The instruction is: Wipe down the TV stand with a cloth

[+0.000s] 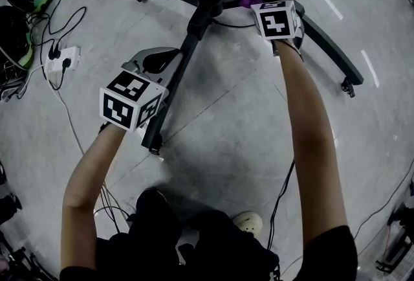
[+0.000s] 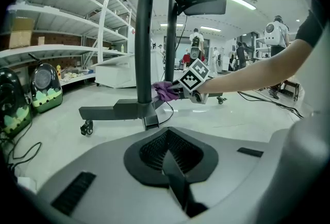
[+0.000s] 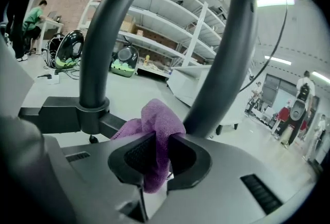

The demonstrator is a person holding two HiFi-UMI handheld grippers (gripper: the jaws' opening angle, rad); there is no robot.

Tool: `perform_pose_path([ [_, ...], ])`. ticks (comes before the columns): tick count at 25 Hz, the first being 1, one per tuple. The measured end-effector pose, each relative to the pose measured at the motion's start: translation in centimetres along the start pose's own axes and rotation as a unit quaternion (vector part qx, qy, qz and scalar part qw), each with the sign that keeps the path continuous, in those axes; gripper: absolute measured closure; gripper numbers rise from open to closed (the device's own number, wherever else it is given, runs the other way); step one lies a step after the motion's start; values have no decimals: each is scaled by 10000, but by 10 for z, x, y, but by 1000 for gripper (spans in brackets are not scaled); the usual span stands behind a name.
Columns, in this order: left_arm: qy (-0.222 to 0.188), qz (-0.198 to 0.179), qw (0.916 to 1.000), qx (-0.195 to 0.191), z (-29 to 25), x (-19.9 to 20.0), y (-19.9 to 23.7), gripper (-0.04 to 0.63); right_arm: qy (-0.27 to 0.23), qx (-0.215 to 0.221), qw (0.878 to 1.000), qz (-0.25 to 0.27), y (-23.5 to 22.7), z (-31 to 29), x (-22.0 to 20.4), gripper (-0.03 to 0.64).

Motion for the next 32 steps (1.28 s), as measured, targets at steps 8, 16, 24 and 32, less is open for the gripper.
perform_pose_path([
  [8,-18,55,10000,-34,-3,0,-5,589,-315,-258,9987,319,-7,15,2,543],
  [16,24,42,9999,-104,-14,-1,-11,589,-292,-409,9987,4,-31,24,-21,543],
  [24,38,47,9998,-198,-26,1,-17,589,-241,-778,9942,-697,-70,32,-40,543],
  [32,67,51,9998,-199,-26,-2,-19,589,-11,-1081,9923,-612,-90,28,-38,543],
])
Point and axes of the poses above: the fingertips, and each gripper's own axes: z backward along the fingers, y to its left, x out of its top, the point moved 7 cm from there along z, backward along the fingers, and after that the axes turned 9 degrees about -x, right-handed, at the moved point
